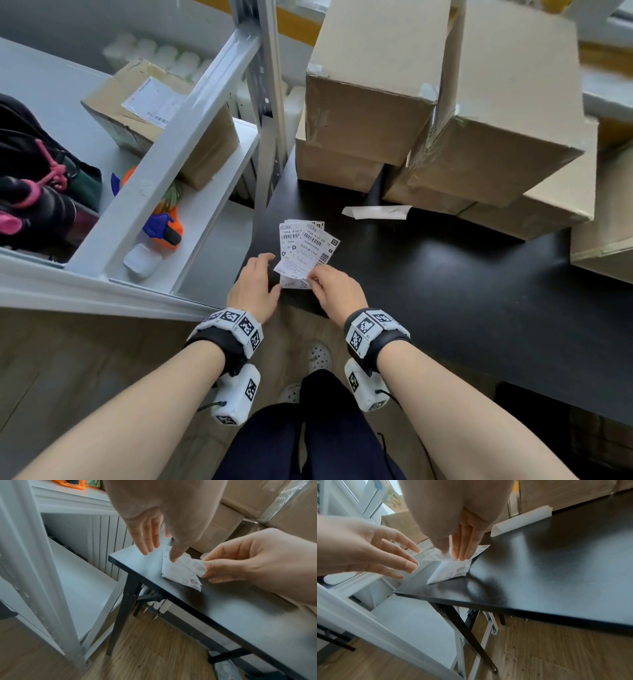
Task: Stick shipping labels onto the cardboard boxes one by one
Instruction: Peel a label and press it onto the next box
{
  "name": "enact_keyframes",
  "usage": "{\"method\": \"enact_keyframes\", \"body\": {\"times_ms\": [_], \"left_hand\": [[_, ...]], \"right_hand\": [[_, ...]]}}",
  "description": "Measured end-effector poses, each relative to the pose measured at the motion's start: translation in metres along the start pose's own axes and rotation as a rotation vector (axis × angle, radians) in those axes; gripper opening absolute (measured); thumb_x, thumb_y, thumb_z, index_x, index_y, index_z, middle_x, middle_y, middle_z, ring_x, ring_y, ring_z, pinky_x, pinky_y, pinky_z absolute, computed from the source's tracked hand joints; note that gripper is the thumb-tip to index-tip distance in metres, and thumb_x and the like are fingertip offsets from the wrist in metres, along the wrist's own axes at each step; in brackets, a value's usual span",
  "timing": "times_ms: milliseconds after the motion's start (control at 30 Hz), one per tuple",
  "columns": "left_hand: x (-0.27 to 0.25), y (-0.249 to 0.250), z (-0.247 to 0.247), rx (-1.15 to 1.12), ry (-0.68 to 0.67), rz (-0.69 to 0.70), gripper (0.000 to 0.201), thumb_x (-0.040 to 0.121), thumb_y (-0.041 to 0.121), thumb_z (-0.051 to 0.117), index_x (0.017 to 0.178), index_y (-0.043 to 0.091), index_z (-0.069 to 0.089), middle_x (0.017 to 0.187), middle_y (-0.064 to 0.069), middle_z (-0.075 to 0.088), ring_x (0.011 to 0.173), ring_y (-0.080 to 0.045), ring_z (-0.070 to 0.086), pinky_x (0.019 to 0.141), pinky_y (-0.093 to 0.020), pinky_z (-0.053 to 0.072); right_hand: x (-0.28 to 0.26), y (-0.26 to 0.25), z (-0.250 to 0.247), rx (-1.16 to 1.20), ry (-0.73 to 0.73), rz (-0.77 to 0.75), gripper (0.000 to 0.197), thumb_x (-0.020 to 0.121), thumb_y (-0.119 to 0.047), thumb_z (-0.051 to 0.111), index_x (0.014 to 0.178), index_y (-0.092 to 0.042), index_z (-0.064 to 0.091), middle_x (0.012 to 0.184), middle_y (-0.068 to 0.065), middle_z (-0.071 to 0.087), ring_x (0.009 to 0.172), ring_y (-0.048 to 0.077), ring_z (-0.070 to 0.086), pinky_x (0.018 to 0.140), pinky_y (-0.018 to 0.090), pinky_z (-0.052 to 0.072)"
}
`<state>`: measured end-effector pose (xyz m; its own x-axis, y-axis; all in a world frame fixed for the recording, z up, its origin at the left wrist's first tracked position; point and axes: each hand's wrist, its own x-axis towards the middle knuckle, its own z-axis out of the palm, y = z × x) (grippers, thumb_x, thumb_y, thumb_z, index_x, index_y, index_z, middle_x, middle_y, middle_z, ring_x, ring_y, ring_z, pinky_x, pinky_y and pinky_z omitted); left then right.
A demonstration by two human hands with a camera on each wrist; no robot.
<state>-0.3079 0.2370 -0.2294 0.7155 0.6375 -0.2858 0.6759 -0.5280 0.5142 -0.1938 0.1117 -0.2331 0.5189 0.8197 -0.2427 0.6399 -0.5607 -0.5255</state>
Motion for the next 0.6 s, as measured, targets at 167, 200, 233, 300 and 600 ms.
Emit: {"method": "enact_keyframes", "body": {"times_ms": [167, 200, 233, 300, 600], "left_hand": [[0.014, 0.03, 0.0, -0.516, -0.101, -0.373, 0.035, 0.091, 0.019, 0.057, 0.121, 0.002, 0.053, 0.087, -0.007, 0.067, 0.075, -0.022, 0.065, 0.077, -0.036, 0.056], [0.017, 0.036, 0.0, -0.706, -0.118, -0.455, 0.039, 0.091, 0.015, 0.057, 0.126, -0.001, 0.049, 0.086, -0.011, 0.067, 0.069, -0.021, 0.065, 0.071, -0.032, 0.057], [0.02, 0.042, -0.002, -0.853, -0.125, -0.507, 0.043, 0.091, 0.013, 0.058, 0.129, 0.0, 0.045, 0.089, -0.015, 0.067, 0.068, -0.021, 0.065, 0.067, -0.03, 0.057], [0.023, 0.054, -0.008, -1.035, -0.161, -0.548, 0.042, 0.091, 0.013, 0.058, 0.13, 0.003, 0.044, 0.098, -0.018, 0.066, 0.072, -0.024, 0.066, 0.067, -0.028, 0.057], [0.045, 0.101, -0.042, -1.064, -0.172, -0.437, 0.019, 0.091, 0.002, 0.055, 0.106, -0.007, 0.062, 0.092, -0.021, 0.068, 0.066, -0.018, 0.068, 0.061, -0.022, 0.058]], "right_hand": [[0.003, -0.002, -0.018, 0.066, 0.019, 0.051, 0.023, 0.096, -0.025, 0.046, 0.11, -0.015, 0.06, 0.112, 0.003, 0.065, 0.102, 0.025, 0.06, 0.085, 0.038, 0.048], [0.004, -0.003, -0.022, 0.086, 0.018, 0.06, 0.022, 0.095, -0.024, 0.047, 0.11, -0.015, 0.061, 0.112, 0.004, 0.066, 0.103, 0.025, 0.06, 0.086, 0.037, 0.047], [0.005, -0.004, -0.026, 0.109, 0.018, 0.064, 0.022, 0.095, -0.024, 0.048, 0.11, -0.015, 0.062, 0.111, 0.005, 0.067, 0.103, 0.024, 0.06, 0.087, 0.037, 0.048], [0.008, -0.004, -0.035, 0.162, 0.043, 0.049, 0.022, 0.094, -0.024, 0.05, 0.107, -0.013, 0.064, 0.106, 0.006, 0.069, 0.1, 0.024, 0.062, 0.087, 0.036, 0.048], [0.021, -0.005, -0.085, 0.198, 0.163, -0.07, 0.018, 0.086, -0.022, 0.062, 0.102, -0.015, 0.068, 0.1, 0.003, 0.071, 0.097, 0.021, 0.064, 0.087, 0.039, 0.051]]}}
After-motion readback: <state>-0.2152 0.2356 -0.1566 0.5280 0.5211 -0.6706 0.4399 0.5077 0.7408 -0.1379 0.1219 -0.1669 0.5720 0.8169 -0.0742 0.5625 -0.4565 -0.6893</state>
